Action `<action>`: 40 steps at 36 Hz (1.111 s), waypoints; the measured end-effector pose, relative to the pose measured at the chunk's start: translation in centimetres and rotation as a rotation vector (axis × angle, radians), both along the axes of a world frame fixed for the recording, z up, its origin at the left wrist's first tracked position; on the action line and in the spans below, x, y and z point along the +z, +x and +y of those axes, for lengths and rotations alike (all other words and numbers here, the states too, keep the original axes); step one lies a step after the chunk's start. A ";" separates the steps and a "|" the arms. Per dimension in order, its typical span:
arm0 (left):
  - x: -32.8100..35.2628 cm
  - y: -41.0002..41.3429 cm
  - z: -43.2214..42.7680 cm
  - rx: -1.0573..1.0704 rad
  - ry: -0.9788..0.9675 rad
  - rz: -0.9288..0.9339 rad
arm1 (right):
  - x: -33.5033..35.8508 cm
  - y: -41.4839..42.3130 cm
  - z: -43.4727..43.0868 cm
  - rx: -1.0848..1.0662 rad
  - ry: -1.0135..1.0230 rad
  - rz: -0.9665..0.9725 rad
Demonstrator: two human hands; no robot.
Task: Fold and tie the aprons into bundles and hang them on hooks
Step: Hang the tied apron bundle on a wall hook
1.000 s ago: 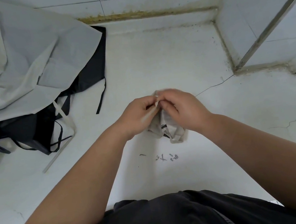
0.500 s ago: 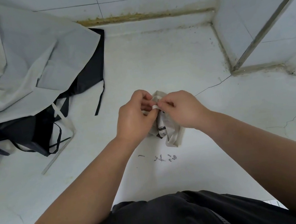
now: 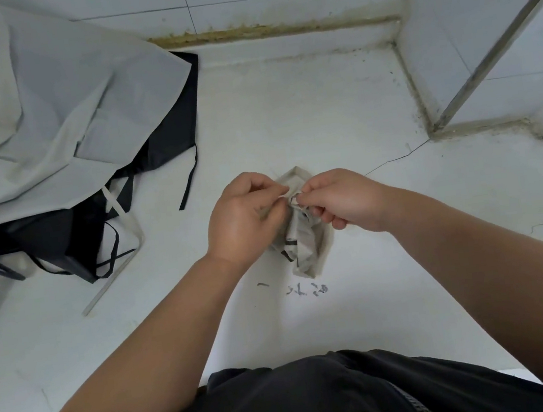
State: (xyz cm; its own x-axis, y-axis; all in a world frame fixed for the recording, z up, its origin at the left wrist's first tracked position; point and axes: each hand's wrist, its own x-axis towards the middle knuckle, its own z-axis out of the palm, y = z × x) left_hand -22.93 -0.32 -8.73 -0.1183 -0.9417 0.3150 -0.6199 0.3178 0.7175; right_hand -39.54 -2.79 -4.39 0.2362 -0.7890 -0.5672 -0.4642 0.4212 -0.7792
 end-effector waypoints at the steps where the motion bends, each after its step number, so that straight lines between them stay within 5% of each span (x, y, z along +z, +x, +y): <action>1: 0.0 -0.2 0.1 -0.005 -0.009 0.014 | 0.0 0.2 -0.1 0.001 -0.004 0.009; 25: -0.3 -1.6 0.2 0.027 -0.296 -0.315 | 1.0 -0.3 -0.3 0.098 0.086 -0.017; 32: -0.2 -0.7 0.2 0.035 -0.151 -0.391 | -0.9 -0.7 0.8 0.280 -0.526 0.503; 40: 1.7 0.5 0.9 -0.013 0.095 -0.548 | -2.8 -0.8 0.7 0.181 -0.553 0.656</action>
State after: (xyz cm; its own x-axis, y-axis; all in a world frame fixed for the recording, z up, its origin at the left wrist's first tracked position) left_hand -22.42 0.57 -7.01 -0.2529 -0.9603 0.1174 -0.9068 0.2776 0.3172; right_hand -40.30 -2.06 -7.20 0.1453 -0.9730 -0.1795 -0.9133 -0.0621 -0.4026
